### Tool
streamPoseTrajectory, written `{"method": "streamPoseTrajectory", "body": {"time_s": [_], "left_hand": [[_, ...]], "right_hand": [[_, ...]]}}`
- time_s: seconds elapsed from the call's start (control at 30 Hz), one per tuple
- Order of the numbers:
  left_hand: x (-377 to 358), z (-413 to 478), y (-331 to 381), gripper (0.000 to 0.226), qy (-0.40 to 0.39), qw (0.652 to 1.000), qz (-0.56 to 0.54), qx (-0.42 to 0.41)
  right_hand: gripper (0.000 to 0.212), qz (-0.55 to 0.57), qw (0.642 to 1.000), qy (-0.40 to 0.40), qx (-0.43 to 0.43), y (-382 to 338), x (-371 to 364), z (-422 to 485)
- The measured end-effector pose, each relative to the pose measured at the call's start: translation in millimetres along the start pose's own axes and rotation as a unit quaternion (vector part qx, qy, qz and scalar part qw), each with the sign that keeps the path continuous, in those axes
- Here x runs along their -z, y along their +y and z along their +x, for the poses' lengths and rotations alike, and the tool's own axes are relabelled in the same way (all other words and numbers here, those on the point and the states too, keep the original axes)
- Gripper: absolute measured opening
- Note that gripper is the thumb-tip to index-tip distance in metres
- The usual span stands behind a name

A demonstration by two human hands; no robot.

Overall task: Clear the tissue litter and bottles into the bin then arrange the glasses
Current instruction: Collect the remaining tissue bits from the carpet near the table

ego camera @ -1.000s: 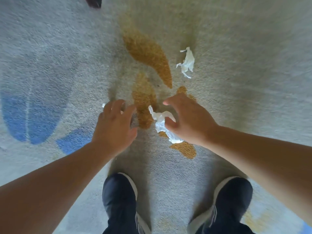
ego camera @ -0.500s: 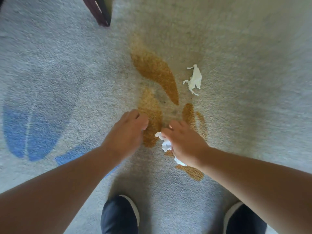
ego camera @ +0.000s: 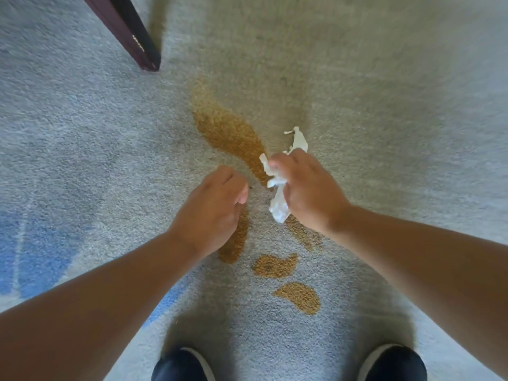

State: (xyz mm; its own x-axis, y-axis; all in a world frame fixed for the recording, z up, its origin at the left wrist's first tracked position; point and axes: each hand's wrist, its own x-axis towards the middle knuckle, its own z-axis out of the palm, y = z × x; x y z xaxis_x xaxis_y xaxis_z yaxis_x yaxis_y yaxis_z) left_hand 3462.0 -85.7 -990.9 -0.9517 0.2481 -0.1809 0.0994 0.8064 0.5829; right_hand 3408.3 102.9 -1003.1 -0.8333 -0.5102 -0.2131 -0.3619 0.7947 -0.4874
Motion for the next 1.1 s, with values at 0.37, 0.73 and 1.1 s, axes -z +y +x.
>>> {"method": "streamPoseTrajectory", "body": {"time_s": [0.37,0.73,1.1], "left_hand": [[9,42,16,0.02,0.03,0.998,0.025,-0.038],[108,27,70,0.03,0.026,0.998,0.065,-0.002],[351,-57,287,0.029,0.059,0.994,0.092,-0.009]], "right_hand": [[0.068,-0.137,0.981,-0.106,-0.084,29,-2,34],[0.033,-0.05,0.996,-0.054,-0.05,-45,111,16],[0.032,-0.021,0.998,-0.056,-0.032,-216,407,-85]]}}
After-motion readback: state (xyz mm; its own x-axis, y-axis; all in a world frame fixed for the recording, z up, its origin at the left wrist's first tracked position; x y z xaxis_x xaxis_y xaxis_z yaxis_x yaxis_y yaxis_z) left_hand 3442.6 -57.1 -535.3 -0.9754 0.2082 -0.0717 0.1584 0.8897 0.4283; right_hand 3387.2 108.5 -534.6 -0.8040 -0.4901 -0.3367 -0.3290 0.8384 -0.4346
